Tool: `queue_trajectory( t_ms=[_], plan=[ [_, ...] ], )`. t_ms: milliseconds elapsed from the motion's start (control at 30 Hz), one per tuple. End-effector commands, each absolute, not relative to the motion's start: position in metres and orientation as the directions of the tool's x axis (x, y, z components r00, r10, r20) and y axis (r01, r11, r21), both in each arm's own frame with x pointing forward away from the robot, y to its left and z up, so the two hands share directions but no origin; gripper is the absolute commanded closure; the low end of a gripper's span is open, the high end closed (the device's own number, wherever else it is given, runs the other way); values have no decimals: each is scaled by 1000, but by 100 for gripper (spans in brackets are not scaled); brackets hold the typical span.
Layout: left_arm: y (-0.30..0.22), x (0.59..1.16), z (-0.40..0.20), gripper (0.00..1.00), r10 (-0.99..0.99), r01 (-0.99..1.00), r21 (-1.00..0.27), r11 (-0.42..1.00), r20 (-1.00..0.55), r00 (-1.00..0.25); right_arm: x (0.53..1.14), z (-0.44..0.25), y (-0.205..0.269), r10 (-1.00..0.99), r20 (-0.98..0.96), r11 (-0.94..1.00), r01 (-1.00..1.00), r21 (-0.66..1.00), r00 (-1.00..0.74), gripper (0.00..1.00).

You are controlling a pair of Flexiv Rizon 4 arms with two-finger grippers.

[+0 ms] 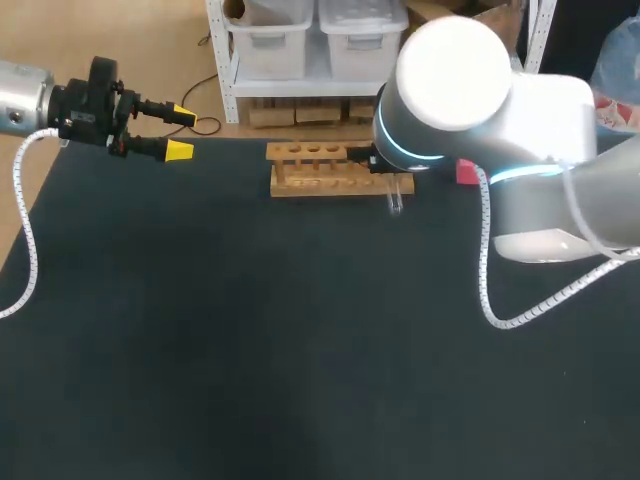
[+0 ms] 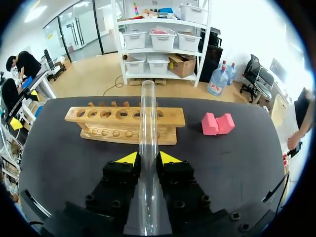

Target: Grasp the test tube, adjust it, and insert it.

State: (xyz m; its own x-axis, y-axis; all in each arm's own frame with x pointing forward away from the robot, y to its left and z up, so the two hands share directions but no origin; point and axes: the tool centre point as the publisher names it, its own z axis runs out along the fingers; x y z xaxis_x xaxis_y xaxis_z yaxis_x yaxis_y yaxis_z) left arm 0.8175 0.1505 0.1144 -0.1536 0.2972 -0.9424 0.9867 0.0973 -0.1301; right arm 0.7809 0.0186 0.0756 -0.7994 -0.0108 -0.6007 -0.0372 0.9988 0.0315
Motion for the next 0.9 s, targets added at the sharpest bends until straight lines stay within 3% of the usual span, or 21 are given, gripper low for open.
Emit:
queue_trajectory(
  t_ms=[33, 900],
  plan=[
    [151, 817, 114, 0, 296, 987, -128, 97, -943, -151, 792, 69, 21, -14, -599, 998, -43, 35, -800, 100],
    [151, 817, 114, 0, 296, 987, -128, 97, -943, -151, 810, 48, 25, -15, -568, 996, -60, 62, -823, 100]
  ],
)
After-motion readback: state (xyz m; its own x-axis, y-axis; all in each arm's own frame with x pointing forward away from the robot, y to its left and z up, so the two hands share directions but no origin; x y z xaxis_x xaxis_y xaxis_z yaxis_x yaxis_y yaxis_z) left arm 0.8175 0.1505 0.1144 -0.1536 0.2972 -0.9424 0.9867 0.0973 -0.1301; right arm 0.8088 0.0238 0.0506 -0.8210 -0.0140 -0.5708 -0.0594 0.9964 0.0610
